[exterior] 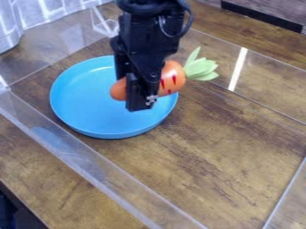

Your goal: Put the carrot in the blue tray

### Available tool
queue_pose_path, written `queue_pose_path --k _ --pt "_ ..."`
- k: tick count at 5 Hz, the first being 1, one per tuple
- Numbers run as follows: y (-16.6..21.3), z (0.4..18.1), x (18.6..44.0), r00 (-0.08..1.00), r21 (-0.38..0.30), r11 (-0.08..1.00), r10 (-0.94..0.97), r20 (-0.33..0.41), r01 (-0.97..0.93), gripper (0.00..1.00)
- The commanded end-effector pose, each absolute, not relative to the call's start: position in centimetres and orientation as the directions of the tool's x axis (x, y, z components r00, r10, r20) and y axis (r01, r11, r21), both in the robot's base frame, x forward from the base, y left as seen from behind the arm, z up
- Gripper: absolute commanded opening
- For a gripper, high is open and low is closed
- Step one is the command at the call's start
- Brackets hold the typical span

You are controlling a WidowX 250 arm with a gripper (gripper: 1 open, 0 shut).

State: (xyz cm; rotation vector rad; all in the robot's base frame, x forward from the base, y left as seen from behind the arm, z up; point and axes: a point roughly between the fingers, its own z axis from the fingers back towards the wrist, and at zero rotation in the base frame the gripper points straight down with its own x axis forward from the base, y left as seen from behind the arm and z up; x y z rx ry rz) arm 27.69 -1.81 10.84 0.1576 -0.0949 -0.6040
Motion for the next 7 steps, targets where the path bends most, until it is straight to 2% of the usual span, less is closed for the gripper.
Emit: queue_pose_path --k 1,4,7 --pt "-0.8 11.9 29.4 0.835 0.193 0.837 -0.538 0.115 0.512 0.00" --pt "0.3 10.8 30.5 0.849 0.165 0.863 -0.501 0.167 0.477 0.00" --pt "0.9 9.6 30.4 0.851 0.131 0.872 -0.489 0.189 0.472 0.00"
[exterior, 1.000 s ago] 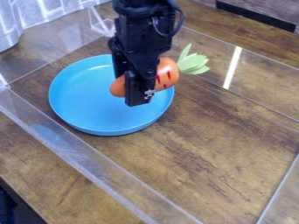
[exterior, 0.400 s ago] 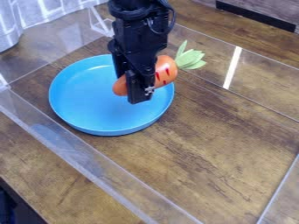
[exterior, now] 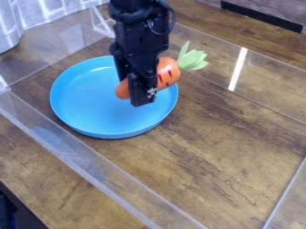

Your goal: Put the carrot in the blue tray

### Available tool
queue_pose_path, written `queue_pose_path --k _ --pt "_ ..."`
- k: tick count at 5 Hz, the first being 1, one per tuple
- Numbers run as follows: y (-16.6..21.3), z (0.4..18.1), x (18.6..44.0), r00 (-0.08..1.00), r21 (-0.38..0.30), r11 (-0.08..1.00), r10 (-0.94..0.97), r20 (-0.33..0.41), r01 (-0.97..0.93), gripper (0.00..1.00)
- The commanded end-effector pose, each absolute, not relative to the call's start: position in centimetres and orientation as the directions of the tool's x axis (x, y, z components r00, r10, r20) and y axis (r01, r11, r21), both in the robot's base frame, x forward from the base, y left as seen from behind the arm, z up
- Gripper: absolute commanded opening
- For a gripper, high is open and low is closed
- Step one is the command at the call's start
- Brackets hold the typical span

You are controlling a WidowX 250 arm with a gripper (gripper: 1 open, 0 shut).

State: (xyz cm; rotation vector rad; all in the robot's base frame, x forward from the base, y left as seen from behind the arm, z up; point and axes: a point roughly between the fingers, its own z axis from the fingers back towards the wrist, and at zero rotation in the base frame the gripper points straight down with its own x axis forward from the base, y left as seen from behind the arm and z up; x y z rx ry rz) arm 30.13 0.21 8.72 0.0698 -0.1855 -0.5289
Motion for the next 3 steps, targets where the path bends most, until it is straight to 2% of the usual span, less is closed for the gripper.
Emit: queue_pose_path --k 1,3 --pt "1.14 9.12 30.64 0.850 0.121 0.873 -0.488 0.197 0.473 0.00" --pt "0.66 8.32 30.93 0.837 0.104 0.863 -0.506 0.209 0.495 0.00"
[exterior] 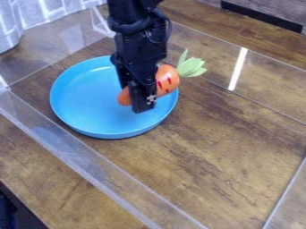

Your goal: Put the carrot in the blue tray

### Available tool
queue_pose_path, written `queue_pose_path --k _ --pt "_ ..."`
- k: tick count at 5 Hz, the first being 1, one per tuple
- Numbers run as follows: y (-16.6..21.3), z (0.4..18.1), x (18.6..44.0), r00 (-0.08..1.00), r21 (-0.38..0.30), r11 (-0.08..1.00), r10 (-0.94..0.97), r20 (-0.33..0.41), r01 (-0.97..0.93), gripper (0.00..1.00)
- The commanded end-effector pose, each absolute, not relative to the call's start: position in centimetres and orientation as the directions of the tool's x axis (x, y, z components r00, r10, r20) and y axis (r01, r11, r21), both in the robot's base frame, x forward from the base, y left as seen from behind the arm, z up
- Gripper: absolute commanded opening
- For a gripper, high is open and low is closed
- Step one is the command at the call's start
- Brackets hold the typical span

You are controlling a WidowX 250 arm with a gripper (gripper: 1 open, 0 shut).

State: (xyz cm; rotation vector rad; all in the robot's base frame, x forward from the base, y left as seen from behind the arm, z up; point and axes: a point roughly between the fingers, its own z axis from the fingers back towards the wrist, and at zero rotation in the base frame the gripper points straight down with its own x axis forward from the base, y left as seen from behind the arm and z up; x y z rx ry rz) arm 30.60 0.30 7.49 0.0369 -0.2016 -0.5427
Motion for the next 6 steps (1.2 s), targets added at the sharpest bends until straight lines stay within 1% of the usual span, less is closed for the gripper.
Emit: queue_pose_path --k 1,3,6 --pt "0.8 8.3 31.1 0.825 0.110 0.856 -0.516 0.229 0.505 0.00" --pt "0.7 8.9 30.7 0.809 0.122 0.846 -0.532 0.252 0.519 0.00" --pt "0.9 9.6 31.1 0.796 0.138 0.843 -0.536 0.281 0.519 0.00"
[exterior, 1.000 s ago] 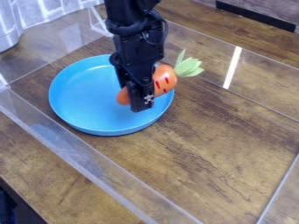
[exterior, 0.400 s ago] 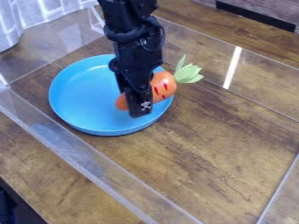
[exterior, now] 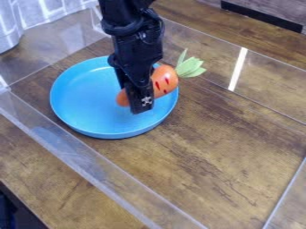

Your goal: Put the carrot in the blue tray

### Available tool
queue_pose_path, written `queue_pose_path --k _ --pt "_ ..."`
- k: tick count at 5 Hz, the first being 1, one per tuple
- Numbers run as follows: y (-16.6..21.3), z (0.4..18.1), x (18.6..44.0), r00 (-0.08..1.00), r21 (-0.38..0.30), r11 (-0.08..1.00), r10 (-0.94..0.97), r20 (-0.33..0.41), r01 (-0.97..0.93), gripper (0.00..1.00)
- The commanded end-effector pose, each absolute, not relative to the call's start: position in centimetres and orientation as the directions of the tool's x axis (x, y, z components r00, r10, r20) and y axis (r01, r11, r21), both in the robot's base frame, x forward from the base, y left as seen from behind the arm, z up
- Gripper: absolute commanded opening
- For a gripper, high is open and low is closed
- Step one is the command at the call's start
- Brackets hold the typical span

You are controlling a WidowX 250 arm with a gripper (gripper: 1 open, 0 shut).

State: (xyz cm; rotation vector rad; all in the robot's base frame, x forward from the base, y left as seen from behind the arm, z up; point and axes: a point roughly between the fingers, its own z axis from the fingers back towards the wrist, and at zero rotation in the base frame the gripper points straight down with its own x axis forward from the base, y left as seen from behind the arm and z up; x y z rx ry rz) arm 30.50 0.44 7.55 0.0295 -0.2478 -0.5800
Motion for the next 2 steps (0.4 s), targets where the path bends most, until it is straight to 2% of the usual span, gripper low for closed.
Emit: queue_pose_path --k 1,2 --pt "0.71 9.62 31.31 0.788 0.139 0.841 -0.539 0.297 0.523 1.00" --pt "1.61 9.46 31.27 0.795 0.142 0.846 -0.533 0.289 0.515 1.00"
